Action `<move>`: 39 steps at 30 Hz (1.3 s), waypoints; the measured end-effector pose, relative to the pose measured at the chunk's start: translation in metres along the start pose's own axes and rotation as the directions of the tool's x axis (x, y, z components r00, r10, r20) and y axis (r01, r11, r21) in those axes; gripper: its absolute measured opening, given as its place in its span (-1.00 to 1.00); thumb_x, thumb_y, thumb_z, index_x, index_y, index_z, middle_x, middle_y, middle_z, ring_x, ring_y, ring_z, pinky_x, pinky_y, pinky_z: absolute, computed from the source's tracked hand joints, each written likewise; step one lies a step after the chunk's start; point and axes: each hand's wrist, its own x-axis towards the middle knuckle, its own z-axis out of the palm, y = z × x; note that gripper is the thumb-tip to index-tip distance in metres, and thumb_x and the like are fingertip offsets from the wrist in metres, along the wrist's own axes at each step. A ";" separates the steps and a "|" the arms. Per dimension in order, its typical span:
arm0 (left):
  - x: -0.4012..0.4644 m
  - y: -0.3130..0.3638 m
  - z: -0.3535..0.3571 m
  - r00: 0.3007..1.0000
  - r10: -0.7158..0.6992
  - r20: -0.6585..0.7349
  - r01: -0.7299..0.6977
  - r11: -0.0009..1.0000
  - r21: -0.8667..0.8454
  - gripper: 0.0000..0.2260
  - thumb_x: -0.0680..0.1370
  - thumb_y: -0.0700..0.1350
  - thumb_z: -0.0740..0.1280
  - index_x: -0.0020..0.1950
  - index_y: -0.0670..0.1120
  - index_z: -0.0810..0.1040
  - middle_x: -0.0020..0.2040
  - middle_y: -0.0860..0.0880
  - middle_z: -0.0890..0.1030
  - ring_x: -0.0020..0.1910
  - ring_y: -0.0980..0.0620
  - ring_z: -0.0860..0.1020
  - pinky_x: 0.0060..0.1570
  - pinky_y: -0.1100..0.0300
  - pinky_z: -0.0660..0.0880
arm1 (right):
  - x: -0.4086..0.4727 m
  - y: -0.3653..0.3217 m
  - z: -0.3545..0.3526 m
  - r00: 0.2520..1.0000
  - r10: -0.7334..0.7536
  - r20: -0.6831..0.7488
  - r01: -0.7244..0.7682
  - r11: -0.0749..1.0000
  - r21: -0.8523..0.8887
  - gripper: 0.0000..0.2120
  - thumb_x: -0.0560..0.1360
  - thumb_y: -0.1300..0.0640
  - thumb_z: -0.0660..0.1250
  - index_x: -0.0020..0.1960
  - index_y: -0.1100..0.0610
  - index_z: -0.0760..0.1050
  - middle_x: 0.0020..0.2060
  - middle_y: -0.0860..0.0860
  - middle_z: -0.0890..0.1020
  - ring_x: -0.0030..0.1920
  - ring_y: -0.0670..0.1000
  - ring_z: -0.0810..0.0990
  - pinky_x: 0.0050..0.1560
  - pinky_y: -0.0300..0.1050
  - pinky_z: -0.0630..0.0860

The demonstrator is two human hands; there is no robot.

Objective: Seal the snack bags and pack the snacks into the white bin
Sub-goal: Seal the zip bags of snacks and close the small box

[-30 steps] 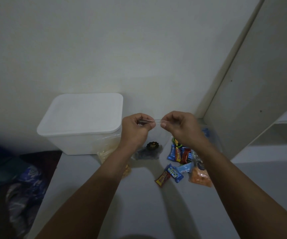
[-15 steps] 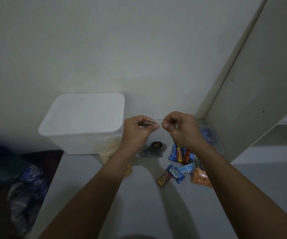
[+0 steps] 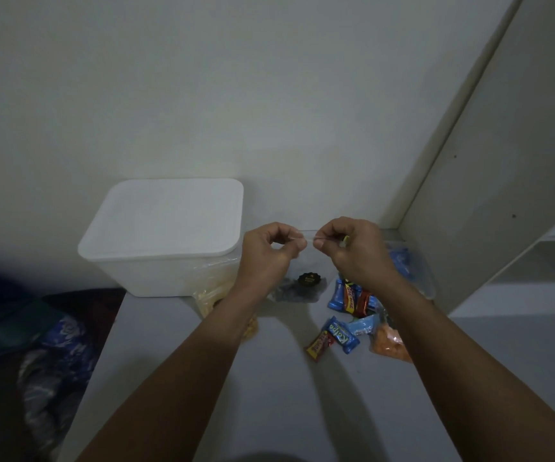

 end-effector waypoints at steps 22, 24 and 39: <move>0.012 -0.003 -0.002 0.978 -0.201 -0.061 0.198 0.979 -0.048 -0.70 0.45 0.02 0.45 -0.33 -0.17 0.53 -0.44 -0.08 0.52 -0.47 0.03 0.49 -0.34 0.16 0.52 | -0.006 0.008 -0.004 0.987 0.024 -0.161 -0.020 0.999 0.026 -0.86 0.39 0.16 0.51 -0.07 0.15 0.70 -0.22 0.03 0.71 -0.28 -0.11 0.62 -0.17 -0.15 0.61; 0.008 0.000 0.003 0.951 -0.300 0.075 0.308 0.941 -0.138 -0.69 0.51 0.01 0.40 -0.31 -0.18 0.53 -0.43 -0.08 0.52 -0.48 0.03 0.50 -0.38 0.15 0.55 | -0.009 0.007 0.001 0.983 -0.047 -0.177 0.044 0.999 -0.016 -0.86 0.38 0.16 0.52 -0.08 0.16 0.70 -0.25 0.05 0.70 -0.30 -0.08 0.61 -0.20 -0.12 0.61; 0.002 -0.008 0.005 0.942 -0.293 0.166 0.329 0.905 -0.269 -0.90 0.55 -0.28 0.29 -0.16 -0.23 0.52 -0.29 -0.15 0.55 -0.28 -0.04 0.56 -0.23 0.11 0.60 | -0.009 0.007 0.005 0.988 0.144 0.058 -0.154 0.944 0.292 -0.94 0.48 0.17 0.41 -0.12 0.14 0.65 -0.27 0.06 0.68 -0.28 -0.07 0.60 -0.17 -0.17 0.56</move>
